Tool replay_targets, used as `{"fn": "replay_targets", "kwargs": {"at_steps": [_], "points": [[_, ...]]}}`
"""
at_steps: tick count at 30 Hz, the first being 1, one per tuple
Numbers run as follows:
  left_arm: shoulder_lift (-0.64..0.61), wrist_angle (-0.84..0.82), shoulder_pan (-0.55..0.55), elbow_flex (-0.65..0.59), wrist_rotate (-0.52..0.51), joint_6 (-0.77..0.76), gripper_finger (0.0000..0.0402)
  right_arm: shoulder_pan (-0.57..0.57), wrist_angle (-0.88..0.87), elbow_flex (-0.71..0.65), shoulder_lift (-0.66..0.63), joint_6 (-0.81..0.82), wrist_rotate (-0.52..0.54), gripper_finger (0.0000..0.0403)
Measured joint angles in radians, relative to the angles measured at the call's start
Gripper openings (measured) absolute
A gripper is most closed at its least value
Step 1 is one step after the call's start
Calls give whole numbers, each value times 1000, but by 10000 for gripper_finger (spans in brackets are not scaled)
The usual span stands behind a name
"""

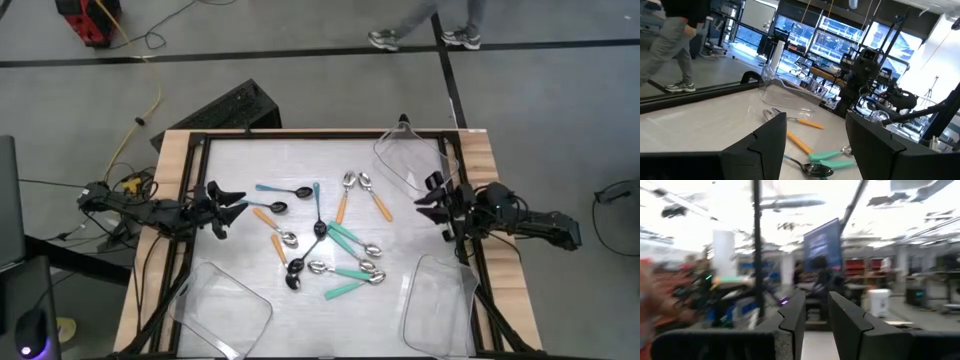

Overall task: Sort silverware by color (type)
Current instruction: Put the yellow spoon into the top transparent bin

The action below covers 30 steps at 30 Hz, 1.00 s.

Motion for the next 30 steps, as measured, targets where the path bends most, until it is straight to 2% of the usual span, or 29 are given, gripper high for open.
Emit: {"fn": "replay_targets", "kwargs": {"at_steps": [8, 14, 23, 26, 30], "points": [[0, 20, 0, 1, 0, -62, 190, -11, -57, 0, 0, -66, 38, 111], [0, 28, 1, 1, -43, -68, 190, -15, -88, 1, 0, 35, 42, 111], [0, 14, 1, 7, -34, -70, 190, -15, -130, 57, 19, 28, 218, 114], [4, 13, 1, 28, -34, -67, 190, -15, -154, 103, 44, 14, 249, 132], [4, 18, 1, 76, -36, -35, 200, -15, -203, 184, 103, 13, 252, 176]]}}
